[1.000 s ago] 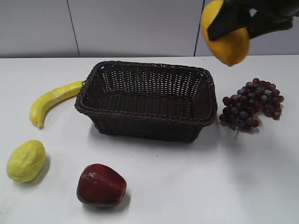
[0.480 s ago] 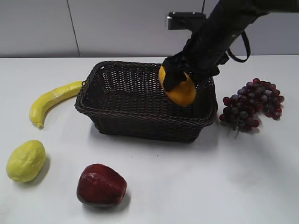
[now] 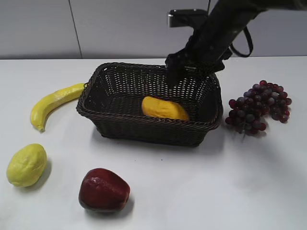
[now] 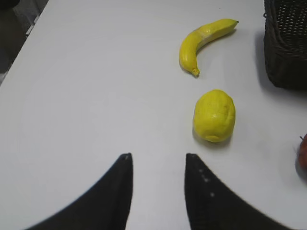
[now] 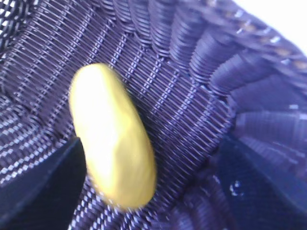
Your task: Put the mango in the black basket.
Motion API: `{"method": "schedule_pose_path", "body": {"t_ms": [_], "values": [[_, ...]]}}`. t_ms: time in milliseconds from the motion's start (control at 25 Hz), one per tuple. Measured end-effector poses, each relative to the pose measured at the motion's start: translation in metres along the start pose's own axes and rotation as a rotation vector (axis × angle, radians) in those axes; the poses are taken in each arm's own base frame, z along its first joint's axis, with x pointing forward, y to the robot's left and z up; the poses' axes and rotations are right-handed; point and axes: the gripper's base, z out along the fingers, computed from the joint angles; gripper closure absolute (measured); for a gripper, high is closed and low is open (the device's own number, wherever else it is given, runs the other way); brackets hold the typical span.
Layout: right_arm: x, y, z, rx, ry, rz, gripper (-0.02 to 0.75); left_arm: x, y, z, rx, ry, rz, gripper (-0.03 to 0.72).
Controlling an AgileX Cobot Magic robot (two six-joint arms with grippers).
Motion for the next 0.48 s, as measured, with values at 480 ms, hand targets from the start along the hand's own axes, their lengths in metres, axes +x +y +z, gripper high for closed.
{"method": "schedule_pose_path", "body": {"t_ms": [480], "values": [[0.001,0.006,-0.171,0.247,-0.094,-0.013,0.125,0.0,0.0,0.0,0.0,0.0,0.0,0.416]]}}
